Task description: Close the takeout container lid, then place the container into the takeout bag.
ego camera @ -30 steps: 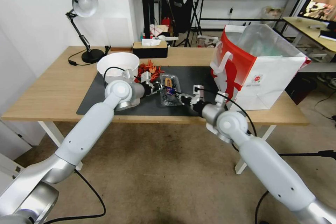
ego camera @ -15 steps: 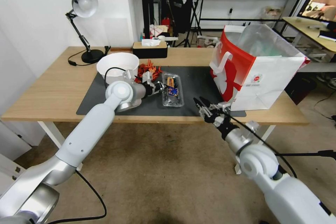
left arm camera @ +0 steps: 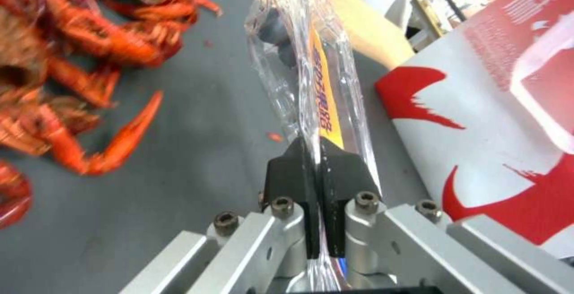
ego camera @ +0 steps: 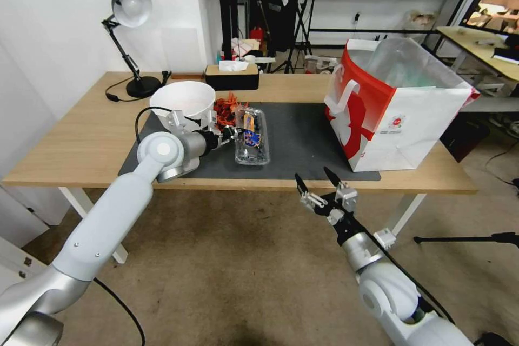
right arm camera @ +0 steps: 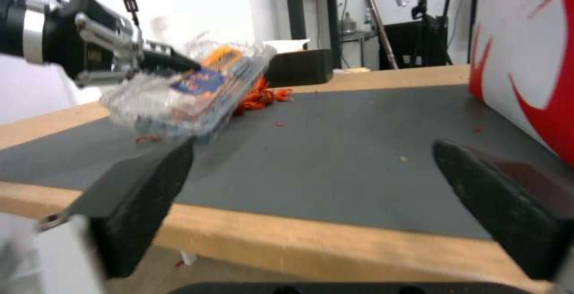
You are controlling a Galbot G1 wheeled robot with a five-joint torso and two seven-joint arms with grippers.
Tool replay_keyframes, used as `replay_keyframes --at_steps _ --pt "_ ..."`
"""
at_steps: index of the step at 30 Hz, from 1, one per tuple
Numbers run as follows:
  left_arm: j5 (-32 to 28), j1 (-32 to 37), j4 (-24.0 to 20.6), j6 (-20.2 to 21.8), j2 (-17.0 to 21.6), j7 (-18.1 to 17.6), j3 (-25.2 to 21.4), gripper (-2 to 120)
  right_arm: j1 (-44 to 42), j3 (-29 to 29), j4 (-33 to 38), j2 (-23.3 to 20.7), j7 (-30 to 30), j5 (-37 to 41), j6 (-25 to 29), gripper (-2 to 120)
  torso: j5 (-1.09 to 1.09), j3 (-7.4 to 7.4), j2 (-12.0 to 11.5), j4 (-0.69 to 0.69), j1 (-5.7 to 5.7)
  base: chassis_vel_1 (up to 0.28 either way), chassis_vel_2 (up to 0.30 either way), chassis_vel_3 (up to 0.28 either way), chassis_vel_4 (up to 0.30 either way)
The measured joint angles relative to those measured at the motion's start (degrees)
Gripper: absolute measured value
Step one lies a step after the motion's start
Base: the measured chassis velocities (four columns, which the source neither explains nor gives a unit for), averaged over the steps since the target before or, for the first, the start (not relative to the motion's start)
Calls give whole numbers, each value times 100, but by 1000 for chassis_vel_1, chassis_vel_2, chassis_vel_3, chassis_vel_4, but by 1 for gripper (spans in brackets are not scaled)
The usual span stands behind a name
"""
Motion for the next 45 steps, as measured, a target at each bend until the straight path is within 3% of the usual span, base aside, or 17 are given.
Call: replay_keyframes --at_steps 5,8,10,11,18,21,28,31,33,36,40,45 --pt "259 -122 -78 -216 43 281 149 0 -185 48 0 82 1 -188 94 108 0 0 0 0 1 0 0 0 0" --pt "564 -309 -111 -501 40 570 290 0 -355 89 19 199 27 -381 133 113 0 1 0 1 1 0 0 0 0" --pt "876 -676 -88 -934 -54 946 523 0 -510 98 37 304 67 -549 169 114 0 1 -1 1 1 0 0 0 0" --pt "876 -676 -88 -934 -54 946 523 0 -510 98 37 304 67 -549 169 114 0 1 -1 1 1 0 0 0 0" --pt "1399 -2040 397 -1774 -591 1682 1137 0 -726 84 25 485 90 -744 228 111 2 1 -1 -1 1 0 0 0 0" --pt "1579 -2453 612 -1967 -827 1819 1432 0 -763 81 30 524 90 -779 230 108 0 1 -1 1 1 0 0 0 0" --pt "1876 -2990 951 -2260 -1305 1879 2071 0 -811 79 30 582 89 -830 248 101 2 1 -1 -1 1 0 0 0 0" --pt "2259 -3300 1320 -2575 -1709 1885 2558 0 -844 75 29 613 83 -863 264 100 0 1 -1 1 1 0 0 0 0" --pt "2313 -3347 1394 -2617 -1787 1882 2606 0 -847 76 28 615 83 -864 265 100 0 2 -1 1 1 0 0 0 0" --pt "2623 -3627 1834 -2775 -2321 1879 2777 0 -849 87 20 628 80 -864 270 100 2 1 -2 1 2 0 0 0 0" --pt "2792 -3841 2180 -2845 -2763 1891 2840 0 -859 102 -1 640 73 -864 293 100 3 1 -1 -2 1 0 0 0 0" --pt "3063 -3957 2441 -2918 -3000 1976 2954 0 -872 132 -26 627 66 -845 328 100 2 1 -1 0 1 0 0 0 0"
